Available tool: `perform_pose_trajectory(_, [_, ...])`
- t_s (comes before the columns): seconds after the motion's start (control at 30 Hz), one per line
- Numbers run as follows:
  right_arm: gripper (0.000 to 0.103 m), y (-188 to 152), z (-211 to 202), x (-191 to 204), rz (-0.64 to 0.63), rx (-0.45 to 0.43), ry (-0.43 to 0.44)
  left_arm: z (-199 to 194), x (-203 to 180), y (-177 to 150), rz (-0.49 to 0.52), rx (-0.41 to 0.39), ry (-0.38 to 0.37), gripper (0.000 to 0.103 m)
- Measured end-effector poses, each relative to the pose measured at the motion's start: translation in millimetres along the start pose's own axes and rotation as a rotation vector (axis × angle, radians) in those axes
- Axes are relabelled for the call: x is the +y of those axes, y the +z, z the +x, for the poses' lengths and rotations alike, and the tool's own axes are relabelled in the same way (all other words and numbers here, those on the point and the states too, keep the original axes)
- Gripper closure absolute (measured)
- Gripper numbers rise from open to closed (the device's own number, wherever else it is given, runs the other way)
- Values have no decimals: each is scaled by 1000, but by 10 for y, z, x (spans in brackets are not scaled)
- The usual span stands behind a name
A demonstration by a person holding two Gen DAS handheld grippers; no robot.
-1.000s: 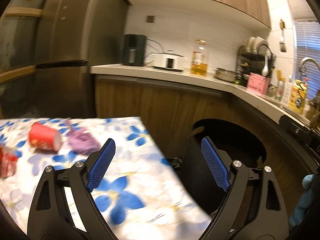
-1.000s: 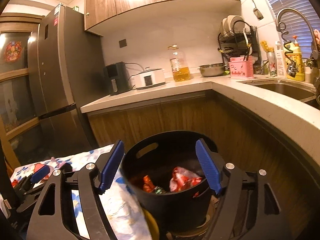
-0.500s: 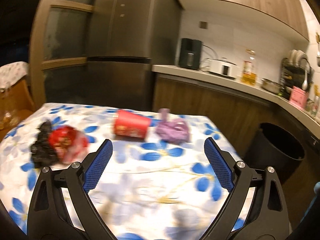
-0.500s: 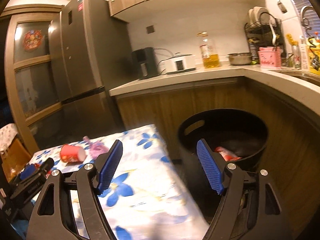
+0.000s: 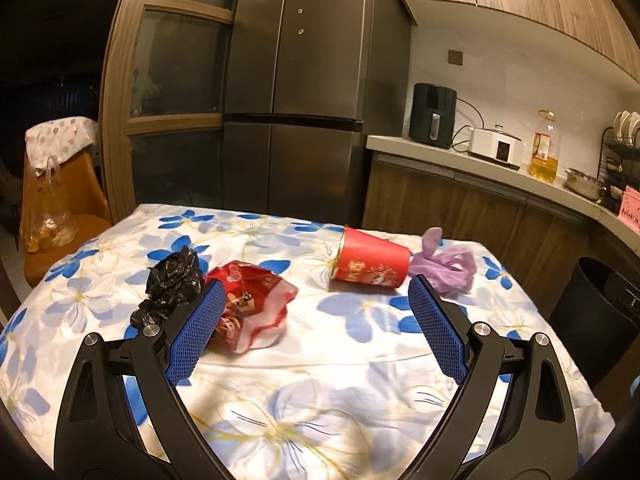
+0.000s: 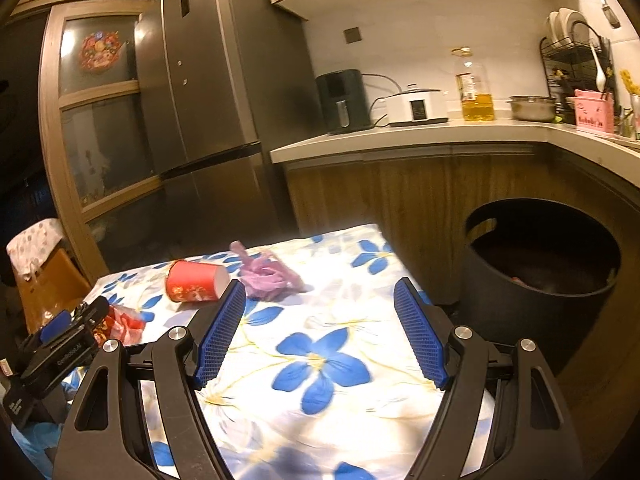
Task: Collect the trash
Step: 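Move both open tools back toward the remaining trash on the table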
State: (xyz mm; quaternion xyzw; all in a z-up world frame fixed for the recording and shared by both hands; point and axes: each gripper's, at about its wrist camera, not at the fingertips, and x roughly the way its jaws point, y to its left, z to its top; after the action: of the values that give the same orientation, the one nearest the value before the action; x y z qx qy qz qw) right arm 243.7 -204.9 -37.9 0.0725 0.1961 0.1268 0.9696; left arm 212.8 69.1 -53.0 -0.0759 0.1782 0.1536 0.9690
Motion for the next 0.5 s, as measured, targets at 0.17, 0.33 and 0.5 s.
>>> perform_pose_trajectory(0.17, [28, -43, 133, 145, -12, 26, 25, 195, 2, 7, 13, 23, 3, 12])
perform_pose_trajectory(0.33, [28, -66, 185, 229, -30, 39, 29, 439, 24, 21, 25, 73, 5, 20])
perform_pose_trajectory(0.5, [28, -67, 213, 291, -35, 41, 34, 565, 94, -4, 6, 124, 1, 30])
